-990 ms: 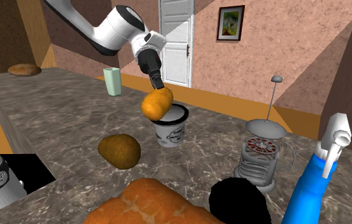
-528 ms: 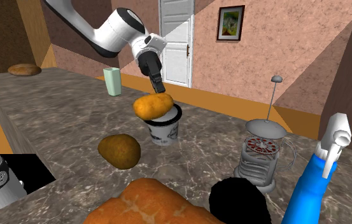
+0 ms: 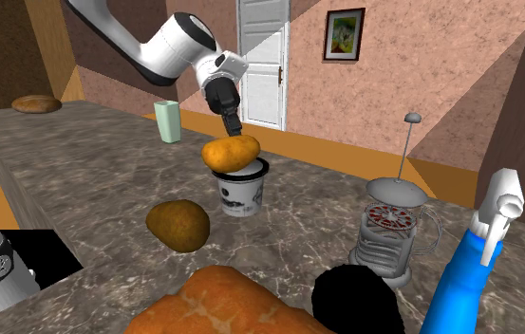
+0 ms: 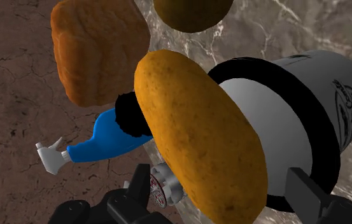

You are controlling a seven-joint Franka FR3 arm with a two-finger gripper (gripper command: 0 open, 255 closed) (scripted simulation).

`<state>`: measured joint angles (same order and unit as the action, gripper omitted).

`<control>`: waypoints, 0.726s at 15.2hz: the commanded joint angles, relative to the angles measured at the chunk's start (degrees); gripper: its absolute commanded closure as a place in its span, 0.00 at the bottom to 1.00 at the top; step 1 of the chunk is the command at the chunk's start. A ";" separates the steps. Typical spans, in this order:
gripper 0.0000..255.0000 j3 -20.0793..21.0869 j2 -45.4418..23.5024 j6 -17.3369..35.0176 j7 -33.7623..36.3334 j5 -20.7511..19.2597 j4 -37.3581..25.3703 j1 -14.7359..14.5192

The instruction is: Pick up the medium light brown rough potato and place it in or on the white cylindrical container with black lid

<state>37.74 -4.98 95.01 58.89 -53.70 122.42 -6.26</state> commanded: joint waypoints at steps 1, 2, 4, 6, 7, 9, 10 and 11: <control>0.00 1.07 -0.45 -2.74 -0.13 1.09 -2.15 -1.29; 0.00 1.68 -0.69 -4.40 -0.26 1.68 -3.51 -2.06; 0.00 2.16 -0.95 -5.75 -0.35 2.09 -4.64 -2.66; 0.00 2.16 -0.95 -5.75 -0.35 2.10 -4.64 -2.66; 0.00 2.16 -0.95 -5.75 -0.35 2.09 -4.64 -2.66; 0.00 2.16 -0.95 -5.75 -0.35 2.09 -4.64 -2.66; 0.00 2.16 -0.95 -5.75 -0.35 2.09 -4.64 -2.66; 0.00 2.16 -0.95 -5.75 -0.35 2.09 -4.64 -2.66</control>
